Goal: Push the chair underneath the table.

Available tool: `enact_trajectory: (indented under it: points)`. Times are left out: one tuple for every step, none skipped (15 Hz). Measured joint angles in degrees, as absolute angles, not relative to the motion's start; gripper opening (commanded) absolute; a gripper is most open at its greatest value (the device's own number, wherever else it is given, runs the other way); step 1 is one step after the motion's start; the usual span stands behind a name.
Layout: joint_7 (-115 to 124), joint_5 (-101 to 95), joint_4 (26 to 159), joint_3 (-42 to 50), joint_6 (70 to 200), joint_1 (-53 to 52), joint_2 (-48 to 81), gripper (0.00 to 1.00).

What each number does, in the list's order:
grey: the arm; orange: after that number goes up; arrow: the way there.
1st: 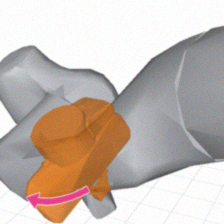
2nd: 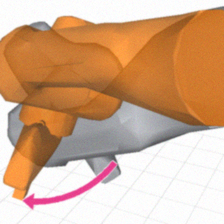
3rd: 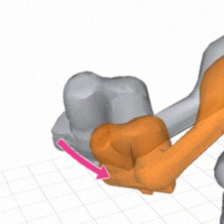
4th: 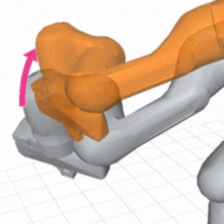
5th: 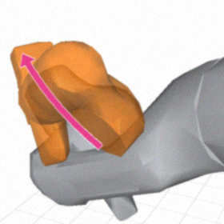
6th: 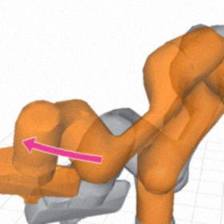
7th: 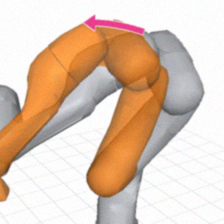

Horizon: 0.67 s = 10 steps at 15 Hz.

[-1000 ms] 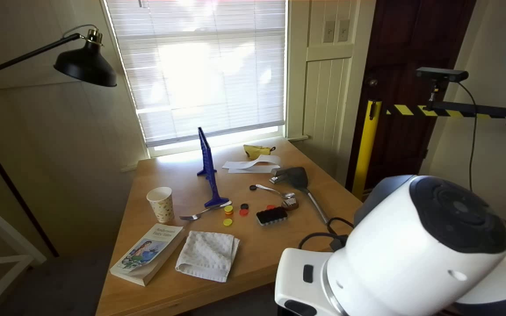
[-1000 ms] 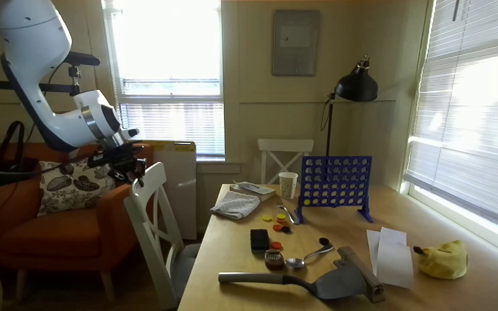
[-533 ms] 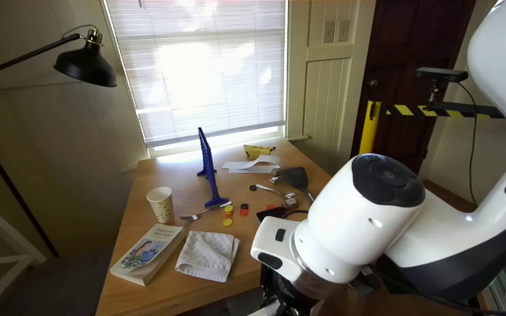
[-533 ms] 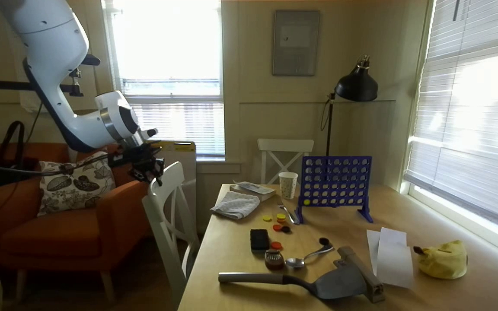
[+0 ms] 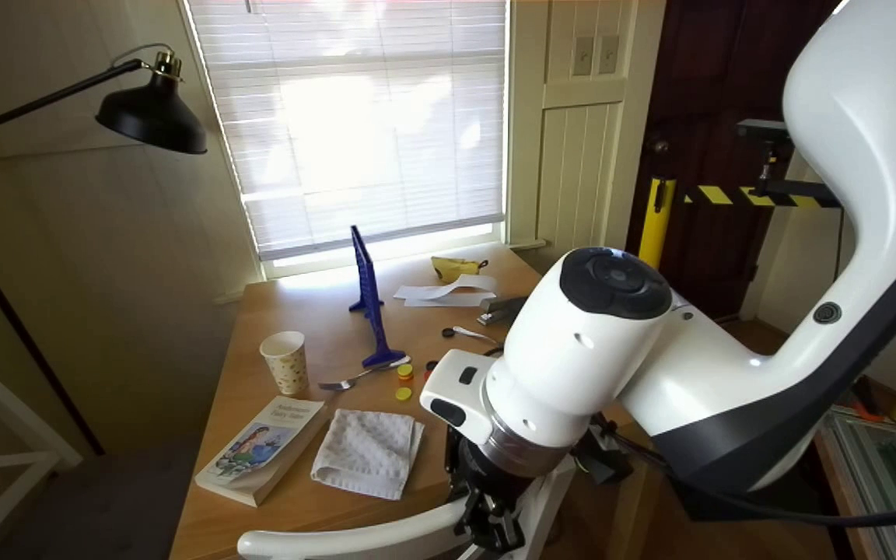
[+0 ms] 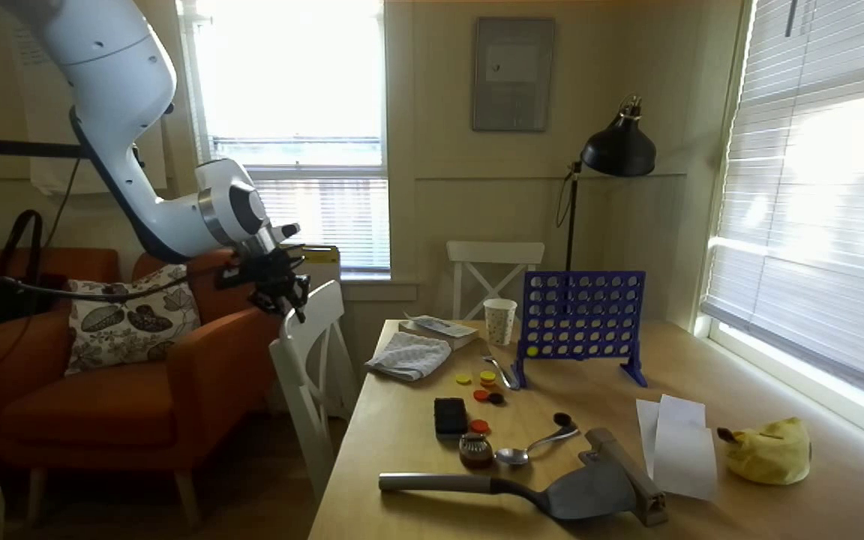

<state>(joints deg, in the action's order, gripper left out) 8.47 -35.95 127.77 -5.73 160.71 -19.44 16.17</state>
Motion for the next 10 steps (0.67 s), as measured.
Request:
enact_trajectory:
  points:
    - [8.2,-35.6,127.5,-5.5,160.7,-19.3,16.3,0.06]
    - [7.8,-35.1,127.3,-5.3,160.7,-19.1,16.5,0.06]
    - [7.2,-34.5,127.2,-5.2,160.7,-18.9,16.6,0.06]
    - [6.5,-33.7,127.1,-5.2,160.7,-18.6,16.6,0.06]
    - [5.7,-32.9,127.1,-5.2,160.7,-18.3,16.6,0.06]
    - [4.9,-32.2,127.1,-5.2,160.7,-18.0,16.6,0.06]
    - [4.1,-31.5,127.1,-5.2,160.7,-17.7,16.6,0.06]
    - [3.4,-30.7,127.0,-5.2,160.7,-17.4,16.6,0.06]
    - [2.9,-30.2,127.0,-5.1,160.7,-17.2,16.7,0.06]
    - [2.8,-30.2,126.9,-5.0,160.6,-17.2,16.7,0.06]
